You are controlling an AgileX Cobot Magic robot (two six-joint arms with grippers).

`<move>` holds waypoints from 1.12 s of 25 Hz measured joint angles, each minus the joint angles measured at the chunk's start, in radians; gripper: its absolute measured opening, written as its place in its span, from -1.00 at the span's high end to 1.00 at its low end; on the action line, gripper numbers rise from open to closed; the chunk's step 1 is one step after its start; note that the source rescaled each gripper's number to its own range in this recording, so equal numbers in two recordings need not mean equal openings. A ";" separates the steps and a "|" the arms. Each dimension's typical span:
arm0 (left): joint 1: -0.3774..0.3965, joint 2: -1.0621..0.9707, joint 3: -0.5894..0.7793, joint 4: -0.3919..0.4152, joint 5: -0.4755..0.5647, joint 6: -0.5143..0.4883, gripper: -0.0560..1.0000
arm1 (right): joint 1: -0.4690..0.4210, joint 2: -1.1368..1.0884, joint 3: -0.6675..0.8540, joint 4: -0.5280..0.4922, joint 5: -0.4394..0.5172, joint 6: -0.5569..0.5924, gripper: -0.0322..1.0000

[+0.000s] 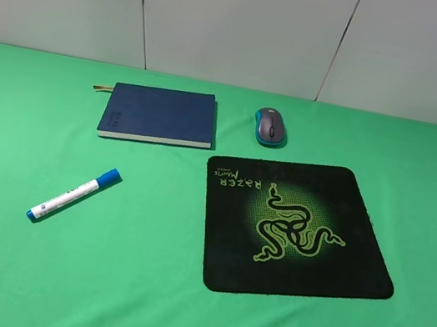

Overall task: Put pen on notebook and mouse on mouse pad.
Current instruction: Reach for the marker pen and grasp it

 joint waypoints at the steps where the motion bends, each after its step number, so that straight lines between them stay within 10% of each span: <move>1: 0.000 0.000 0.000 0.000 0.000 0.000 -0.95 | 0.000 0.000 0.000 0.000 0.000 0.000 -1.00; 28: 0.000 0.006 -0.002 0.008 0.003 -0.006 -0.95 | 0.000 0.000 0.000 0.000 0.000 0.000 -1.00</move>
